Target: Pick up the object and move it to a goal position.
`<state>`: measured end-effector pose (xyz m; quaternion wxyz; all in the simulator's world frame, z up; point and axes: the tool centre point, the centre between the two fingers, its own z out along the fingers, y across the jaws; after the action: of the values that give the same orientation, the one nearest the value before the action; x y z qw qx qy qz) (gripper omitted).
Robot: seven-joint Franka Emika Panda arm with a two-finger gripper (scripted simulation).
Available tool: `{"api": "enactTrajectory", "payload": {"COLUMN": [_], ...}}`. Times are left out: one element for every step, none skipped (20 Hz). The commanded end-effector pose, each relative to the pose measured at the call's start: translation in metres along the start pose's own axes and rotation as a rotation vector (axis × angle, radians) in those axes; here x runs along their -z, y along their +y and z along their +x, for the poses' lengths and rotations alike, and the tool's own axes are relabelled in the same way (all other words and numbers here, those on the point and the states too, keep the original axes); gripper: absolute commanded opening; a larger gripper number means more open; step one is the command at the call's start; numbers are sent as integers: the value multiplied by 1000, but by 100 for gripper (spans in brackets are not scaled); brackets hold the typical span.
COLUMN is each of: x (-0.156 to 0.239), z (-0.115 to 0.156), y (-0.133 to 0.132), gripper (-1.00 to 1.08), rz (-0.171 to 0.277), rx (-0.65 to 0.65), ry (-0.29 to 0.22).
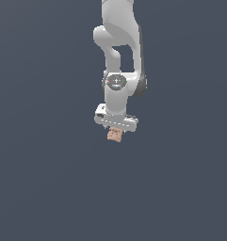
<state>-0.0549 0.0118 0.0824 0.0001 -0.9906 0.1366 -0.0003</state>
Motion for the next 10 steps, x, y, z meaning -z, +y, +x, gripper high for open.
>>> {"api": "enactTrajectory", "payload": {"x": [-11, -16, -22, -26, -30, -33, -36, -38, -39, -40], "z": [-1, -1, -1, -2, -2, -2, -2, -1, -1, -1], "y": [0, 0, 0, 0, 0, 0, 0, 0, 0, 0], "gripper": [100, 100, 100, 100, 100, 100, 100, 100, 100, 100], "rz": [0, 0, 0, 0, 0, 0, 0, 0, 0, 0], "rx": [-1, -2, -2, -2, -3, -3, -3, -3, -3, -3], "ry": [-1, -1, -1, -1, -1, -1, -1, -1, -1, -1]}}
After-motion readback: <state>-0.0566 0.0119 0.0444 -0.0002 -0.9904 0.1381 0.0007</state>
